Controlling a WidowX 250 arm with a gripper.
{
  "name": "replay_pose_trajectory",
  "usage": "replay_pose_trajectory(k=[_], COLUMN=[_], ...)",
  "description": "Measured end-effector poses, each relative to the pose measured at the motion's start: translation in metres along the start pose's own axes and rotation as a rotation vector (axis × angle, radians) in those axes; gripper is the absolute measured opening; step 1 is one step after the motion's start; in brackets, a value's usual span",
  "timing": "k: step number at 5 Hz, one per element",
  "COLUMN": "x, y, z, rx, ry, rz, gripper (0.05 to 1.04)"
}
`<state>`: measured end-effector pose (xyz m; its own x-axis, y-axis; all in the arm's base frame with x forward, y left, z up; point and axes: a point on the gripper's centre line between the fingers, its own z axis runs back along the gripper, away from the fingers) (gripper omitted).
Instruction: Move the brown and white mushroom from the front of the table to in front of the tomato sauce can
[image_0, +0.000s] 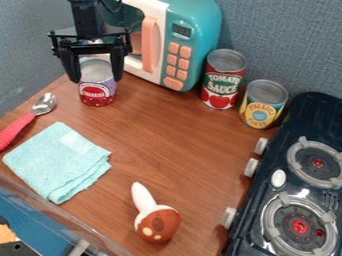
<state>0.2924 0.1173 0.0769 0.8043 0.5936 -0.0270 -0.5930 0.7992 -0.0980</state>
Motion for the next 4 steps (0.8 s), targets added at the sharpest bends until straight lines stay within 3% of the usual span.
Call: replay_pose_trajectory(k=[1, 3, 4], x=[-0.002, -0.037, -0.065], y=[0.001, -0.011, -0.026], z=[-0.009, -0.018, -0.03], rx=[0.005, 0.031, 0.007], ry=[0.022, 0.029, 0.059], rz=[0.011, 0.02, 0.056], gripper=[1.0, 1.0, 1.0])
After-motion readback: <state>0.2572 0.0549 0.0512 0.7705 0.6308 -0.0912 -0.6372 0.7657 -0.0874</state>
